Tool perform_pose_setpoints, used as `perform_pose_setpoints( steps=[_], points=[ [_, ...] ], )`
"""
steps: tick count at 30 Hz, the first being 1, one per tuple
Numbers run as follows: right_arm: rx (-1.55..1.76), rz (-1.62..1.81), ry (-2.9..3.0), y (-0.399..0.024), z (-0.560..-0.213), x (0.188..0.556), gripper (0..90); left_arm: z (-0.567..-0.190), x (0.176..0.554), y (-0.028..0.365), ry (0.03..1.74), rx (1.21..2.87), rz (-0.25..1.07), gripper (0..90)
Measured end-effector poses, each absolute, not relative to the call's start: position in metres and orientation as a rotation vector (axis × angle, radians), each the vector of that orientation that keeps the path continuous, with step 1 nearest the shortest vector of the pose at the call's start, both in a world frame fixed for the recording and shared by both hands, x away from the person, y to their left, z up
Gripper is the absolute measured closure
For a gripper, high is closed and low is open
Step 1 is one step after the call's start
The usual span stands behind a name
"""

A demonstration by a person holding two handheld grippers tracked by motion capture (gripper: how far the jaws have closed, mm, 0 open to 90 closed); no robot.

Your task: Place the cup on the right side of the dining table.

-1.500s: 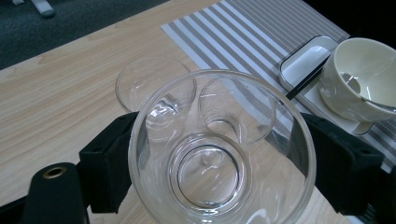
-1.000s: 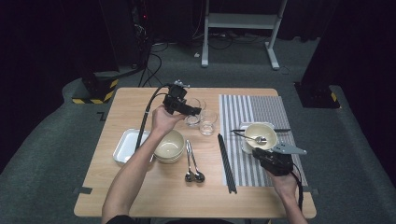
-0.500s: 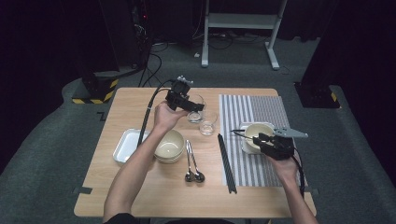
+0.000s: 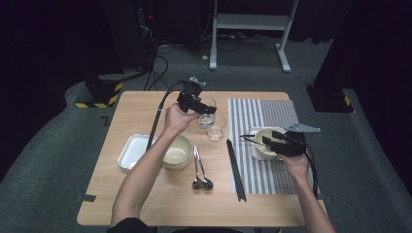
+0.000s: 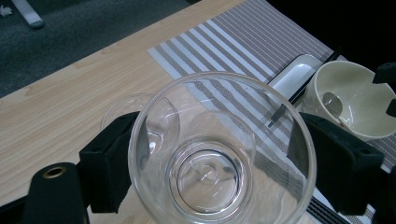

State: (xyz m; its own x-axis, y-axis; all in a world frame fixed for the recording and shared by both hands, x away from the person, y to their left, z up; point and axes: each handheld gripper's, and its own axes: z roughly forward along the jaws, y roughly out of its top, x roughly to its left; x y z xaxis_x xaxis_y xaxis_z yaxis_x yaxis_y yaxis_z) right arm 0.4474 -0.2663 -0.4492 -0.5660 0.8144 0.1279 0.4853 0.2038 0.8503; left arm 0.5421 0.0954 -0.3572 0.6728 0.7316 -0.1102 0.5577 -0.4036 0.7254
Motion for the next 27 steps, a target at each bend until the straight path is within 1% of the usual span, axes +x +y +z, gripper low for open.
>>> perform_pose_setpoints(
  steps=[6, 17, 20, 22, 27],
  points=[
    [1.194, 1.32, 2.145, -0.264, -0.443, 0.456, 41.8, -0.356, 0.544, 0.092, 0.986, 2.106, 0.278, 18.6],
    [1.192, 1.304, 2.122, -0.251, -0.439, 0.475, 42.5, -0.355, 0.548, 0.083, 0.975, 2.117, 0.269, 18.5],
    [1.165, 1.294, 2.203, -0.247, -0.434, 0.482, 36.9, -0.353, 0.549, 0.08, 0.97, 2.124, 0.277, 18.5],
    [1.132, 1.306, 2.205, -0.245, -0.433, 0.484, 36.8, -0.352, 0.55, 0.079, 0.967, 2.122, 0.271, 18.5],
    [1.075, 1.337, 2.24, -0.236, -0.428, 0.491, 33.5, -0.35, 0.553, 0.076, 0.96, 2.12, 0.268, 18.5]
  ],
)
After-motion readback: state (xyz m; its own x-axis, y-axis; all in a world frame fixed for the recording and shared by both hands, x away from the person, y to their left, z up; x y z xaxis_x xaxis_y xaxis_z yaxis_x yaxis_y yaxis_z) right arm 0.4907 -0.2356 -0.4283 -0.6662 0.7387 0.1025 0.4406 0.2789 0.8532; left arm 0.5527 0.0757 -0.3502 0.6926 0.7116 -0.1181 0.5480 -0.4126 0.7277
